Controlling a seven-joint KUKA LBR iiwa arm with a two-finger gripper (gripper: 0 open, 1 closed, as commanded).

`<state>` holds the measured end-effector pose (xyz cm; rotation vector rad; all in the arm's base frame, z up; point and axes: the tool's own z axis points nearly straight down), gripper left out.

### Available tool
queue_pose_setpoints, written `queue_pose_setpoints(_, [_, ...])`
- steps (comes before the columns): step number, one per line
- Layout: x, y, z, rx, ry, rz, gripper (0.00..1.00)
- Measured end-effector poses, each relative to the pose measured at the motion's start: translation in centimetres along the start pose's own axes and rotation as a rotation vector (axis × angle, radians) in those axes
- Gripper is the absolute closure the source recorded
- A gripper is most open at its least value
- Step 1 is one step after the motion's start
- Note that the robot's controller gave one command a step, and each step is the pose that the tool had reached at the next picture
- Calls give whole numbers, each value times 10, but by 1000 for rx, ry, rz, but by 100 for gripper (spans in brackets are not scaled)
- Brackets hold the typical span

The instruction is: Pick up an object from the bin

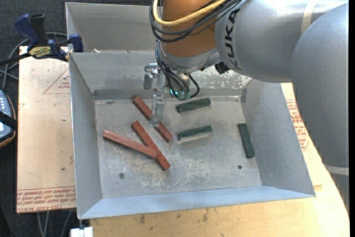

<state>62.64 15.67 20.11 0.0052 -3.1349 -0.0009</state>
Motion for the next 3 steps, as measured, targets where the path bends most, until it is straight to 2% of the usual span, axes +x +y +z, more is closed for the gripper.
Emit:
queue_pose_setpoints(1, [35,25,135,-1,0,-121,0])
queue_pose_setpoints(2, [32,24,131,-1,-8,-119,100])
queue_pose_setpoints(3, [21,37,-70,0,-19,-437,100])
